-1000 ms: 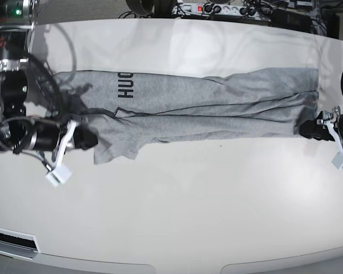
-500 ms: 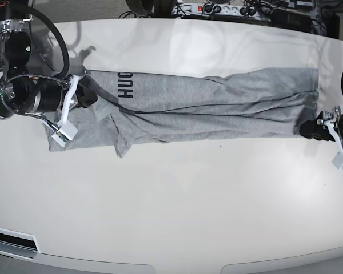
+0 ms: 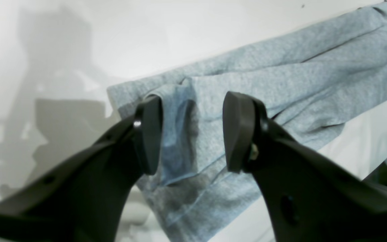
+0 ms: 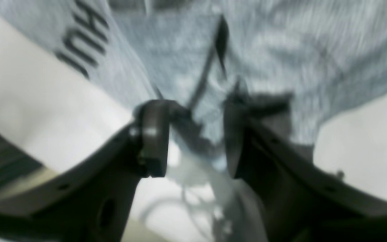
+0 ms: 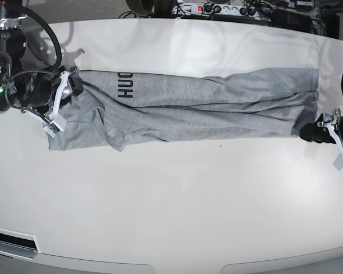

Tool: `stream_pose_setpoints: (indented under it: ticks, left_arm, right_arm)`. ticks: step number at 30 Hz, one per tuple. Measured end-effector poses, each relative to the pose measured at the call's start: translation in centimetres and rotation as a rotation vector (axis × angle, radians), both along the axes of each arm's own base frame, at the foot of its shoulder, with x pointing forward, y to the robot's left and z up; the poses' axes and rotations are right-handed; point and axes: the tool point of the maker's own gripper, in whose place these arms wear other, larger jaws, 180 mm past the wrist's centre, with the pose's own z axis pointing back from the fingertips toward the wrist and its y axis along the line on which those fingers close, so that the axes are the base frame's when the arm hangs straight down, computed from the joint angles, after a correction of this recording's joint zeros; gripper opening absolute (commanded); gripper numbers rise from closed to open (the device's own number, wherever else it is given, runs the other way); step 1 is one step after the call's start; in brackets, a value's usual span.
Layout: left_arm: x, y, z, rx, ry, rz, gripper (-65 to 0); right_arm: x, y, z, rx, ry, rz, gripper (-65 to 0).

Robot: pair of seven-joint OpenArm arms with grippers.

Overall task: Layout the t-shirt on the table in an organized manner, then fold the t-shirt properly
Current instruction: 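Release with the right gripper and smooth the folded strip toward the collar, then grasp the strip end with the left gripper and fold it toward the right gripper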

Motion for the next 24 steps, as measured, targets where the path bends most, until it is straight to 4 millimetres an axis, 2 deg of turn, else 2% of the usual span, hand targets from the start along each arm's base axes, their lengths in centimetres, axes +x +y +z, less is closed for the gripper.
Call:
stream_pose_setpoints:
  ticks: [3,5,7,8,10,11,13,16,19,24]
  left_arm:
    - [0.3,1.1,0.8,0.02,-0.011,0.009,-34.7]
    - [1.1,2.1,2.3,0.016,-0.048,0.04,-34.7]
    - [2.2,3.2,4.2,-0.008,-0.109,0.089,-34.7]
    - [2.6,3.8,5.1,-0.015,-0.133,0.111,-34.7]
    - [3.0,5.2,6.6,-0.018,-0.158,0.15,-34.7]
    - [3.0,5.7,7.1,-0.02,-0.166,0.167,-34.7]
    - [2.8,6.7,7.7,-0.032,-0.184,0.203,-34.6]
    - [1.6,7.4,7.2,-0.042,-0.179,0.239,-31.0]
    - [-0.6,7.5,4.8,-0.038,-0.116,0.248,-27.2]
    - [-3.4,7.3,1.5,-0.025,-0.091,0.277,-27.2]
  right_arm:
    - [1.2,-1.3,2.1,-0.037,-0.049,-0.028,-42.3]
    - [2.8,-1.6,4.7,0.004,-0.14,-0.063,-44.5]
    - [4.1,-0.9,7.4,0.096,-0.235,-0.097,-45.3]
    - [4.5,-0.1,8.6,0.166,-0.274,-0.097,-49.0]
    - [4.7,1.7,10.0,0.277,-0.326,-0.042,-62.7]
    - [4.6,2.5,10.1,0.304,-0.337,-0.007,-65.0]
    - [4.4,3.7,9.1,0.342,-0.316,-0.025,-65.0]
    - [4.5,4.5,5.9,0.304,-0.289,-0.067,-65.0]
    - [4.5,4.5,2.5,0.266,-0.267,-0.117,-65.0]
    - [2.9,4.4,-3.1,0.216,-0.19,-0.136,-65.0]
